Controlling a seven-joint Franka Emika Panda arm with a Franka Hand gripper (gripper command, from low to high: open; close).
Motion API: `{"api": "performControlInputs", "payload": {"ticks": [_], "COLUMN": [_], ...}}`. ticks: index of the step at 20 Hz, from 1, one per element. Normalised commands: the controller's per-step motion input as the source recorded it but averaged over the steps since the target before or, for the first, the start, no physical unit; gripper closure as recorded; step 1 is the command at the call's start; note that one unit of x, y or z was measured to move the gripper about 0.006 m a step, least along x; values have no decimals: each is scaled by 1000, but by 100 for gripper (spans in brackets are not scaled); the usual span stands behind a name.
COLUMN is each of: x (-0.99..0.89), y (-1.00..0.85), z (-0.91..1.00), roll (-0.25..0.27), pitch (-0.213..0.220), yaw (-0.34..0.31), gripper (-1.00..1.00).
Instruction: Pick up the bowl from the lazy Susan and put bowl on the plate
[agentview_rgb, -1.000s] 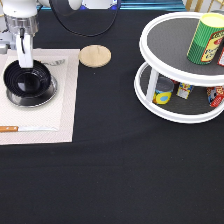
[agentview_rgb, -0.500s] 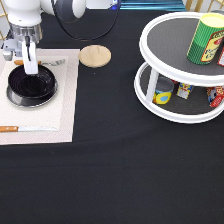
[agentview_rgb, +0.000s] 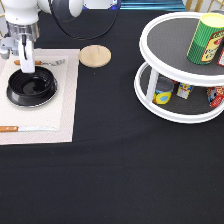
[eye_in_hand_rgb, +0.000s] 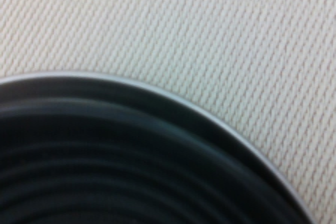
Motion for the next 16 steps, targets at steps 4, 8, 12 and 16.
{"api": "performControlInputs", "payload": {"ticks": [4, 8, 12, 16], "x": [238, 300, 144, 0], "y": [86, 74, 36, 0], "z": [990, 1000, 450, 0], "roll": [-59, -40, -10, 0], "pitch": [63, 107, 99, 0], "yaw": [0, 2, -6, 0], "gripper": [-100, -100, -100, -100]}}
